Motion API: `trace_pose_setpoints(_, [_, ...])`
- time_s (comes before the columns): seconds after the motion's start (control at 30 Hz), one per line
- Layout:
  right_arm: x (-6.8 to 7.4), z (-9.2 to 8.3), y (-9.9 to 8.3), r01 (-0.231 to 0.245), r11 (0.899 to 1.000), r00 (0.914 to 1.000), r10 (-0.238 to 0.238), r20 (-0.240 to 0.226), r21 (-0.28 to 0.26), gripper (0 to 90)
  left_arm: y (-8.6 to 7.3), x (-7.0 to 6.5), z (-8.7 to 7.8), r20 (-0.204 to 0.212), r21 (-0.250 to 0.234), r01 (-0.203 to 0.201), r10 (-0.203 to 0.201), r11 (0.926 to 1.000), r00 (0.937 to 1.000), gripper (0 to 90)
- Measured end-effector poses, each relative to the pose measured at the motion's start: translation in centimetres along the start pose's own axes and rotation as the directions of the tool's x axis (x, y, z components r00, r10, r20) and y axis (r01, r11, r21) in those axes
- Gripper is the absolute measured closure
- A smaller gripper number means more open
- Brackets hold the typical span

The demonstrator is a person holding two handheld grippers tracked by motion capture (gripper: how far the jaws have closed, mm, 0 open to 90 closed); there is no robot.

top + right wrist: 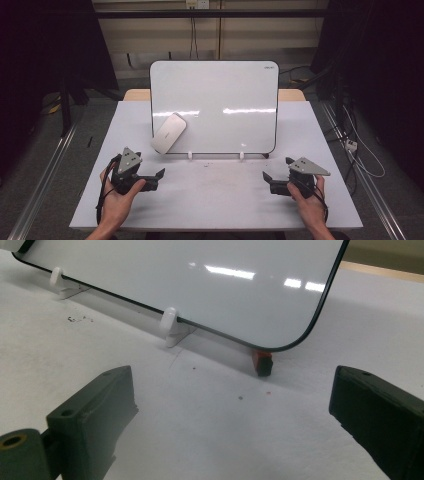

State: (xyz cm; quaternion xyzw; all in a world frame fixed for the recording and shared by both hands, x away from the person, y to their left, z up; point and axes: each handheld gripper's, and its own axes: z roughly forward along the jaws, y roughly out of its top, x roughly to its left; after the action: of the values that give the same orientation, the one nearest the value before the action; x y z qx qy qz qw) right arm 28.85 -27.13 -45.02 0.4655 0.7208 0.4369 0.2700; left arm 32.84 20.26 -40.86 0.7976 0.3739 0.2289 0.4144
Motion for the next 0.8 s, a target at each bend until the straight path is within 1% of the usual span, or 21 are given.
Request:
trace_pose_setpoints(0.07, [0.0,0.0,0.0,0.000,1.000,1.0000,0.000,0.000,-0.001,4.4,-0.5,0.3,-0.4,-0.011,0.003,0.004,-0.004,1.0000,0.9999,5.3])
trace_pose_setpoints(0.13, [0.0,0.0,0.0,0.001,1.000,1.0000,-0.001,0.000,0.001,4.4,-0.8,0.4,-0.6,-0.011,0.003,0.023,-0.023,0.9997,0.9997,5.3])
trace_pose_setpoints(0.17, [0.0,0.1,0.0,-0.002,1.000,1.0000,0.002,0.001,0.003,4.5,-1.0,0.5,-0.7,-0.010,-0.006,0.032,-0.032,0.9995,0.9995,5.2])
trace_pose_setpoints(0.2, [0.0,0.1,0.0,0.001,1.000,1.0000,-0.001,0.001,0.002,4.5,-1.1,0.5,-0.7,-0.017,0.000,0.027,-0.027,0.9996,0.9995,5.1])
trace_pose_setpoints(0.27, [0.1,0.1,0.0,0.003,1.000,1.0000,-0.003,0.001,0.003,4.4,-1.4,0.5,-0.7,-0.023,-0.010,0.034,-0.034,0.9994,0.9992,5.3])
trace_pose_setpoints(0.33, [0.1,0.1,-0.1,0.000,1.000,1.0000,0.000,0.002,0.007,4.4,-1.7,0.4,-0.6,-0.029,-0.012,0.031,-0.032,0.9994,0.9991,5.7])
trace_pose_setpoints(0.4, [0.0,0.2,-0.1,-0.002,1.000,1.0000,0.002,0.002,0.010,4.4,-2.1,0.4,-0.4,-0.037,-0.035,0.055,-0.056,0.9979,0.9977,6.2])
trace_pose_setpoints(0.43, [0.0,0.2,-0.1,-0.003,1.000,1.0000,0.003,0.002,0.011,4.5,-2.2,0.5,-0.4,-0.041,-0.036,0.057,-0.059,0.9977,0.9974,6.2])
trace_pose_setpoints(0.47, [0.0,0.1,-0.1,-0.003,1.000,1.0000,0.003,0.002,0.009,4.4,-2.3,0.6,-0.4,-0.038,-0.043,0.071,-0.073,0.9965,0.9966,5.9])
trace_pose_setpoints(0.57, [0.0,0.0,-0.1,0.001,1.000,1.0000,-0.001,0.001,0.010,4.4,-2.6,0.8,-0.7,-0.074,-0.073,0.067,-0.073,0.9951,0.9946,5.4])
trace_pose_setpoints(0.6, [0.0,0.0,-0.1,0.001,1.000,1.0000,-0.001,0.003,0.009,4.4,-2.7,0.8,-0.7,-0.068,-0.074,0.073,-0.079,0.9945,0.9946,5.3])
trace_pose_setpoints(0.67, [0.0,-0.1,-0.2,0.001,1.000,1.0000,-0.001,0.001,0.009,4.3,-2.8,0.8,-0.5,-0.055,-0.067,0.074,-0.078,0.9950,0.9954,5.4])
trace_pose_setpoints(0.7, [0.0,0.0,-0.2,0.001,1.000,1.0000,-0.001,0.001,0.010,4.4,-2.8,0.7,-0.4,-0.060,-0.064,0.065,-0.069,0.9959,0.9958,5.5])
trace_pose_setpoints(0.73, [0.0,0.0,-0.2,0.001,1.000,1.0000,-0.001,0.001,0.013,4.4,-2.8,0.6,-0.4,-0.064,-0.057,0.064,-0.067,0.9963,0.9957,5.5])
trace_pose_setpoints(0.8, [0.0,-0.1,-0.2,0.000,1.000,1.0000,0.000,0.001,0.014,4.4,-2.8,0.6,-0.5,-0.059,-0.062,0.070,-0.073,0.9956,0.9956,5.7])
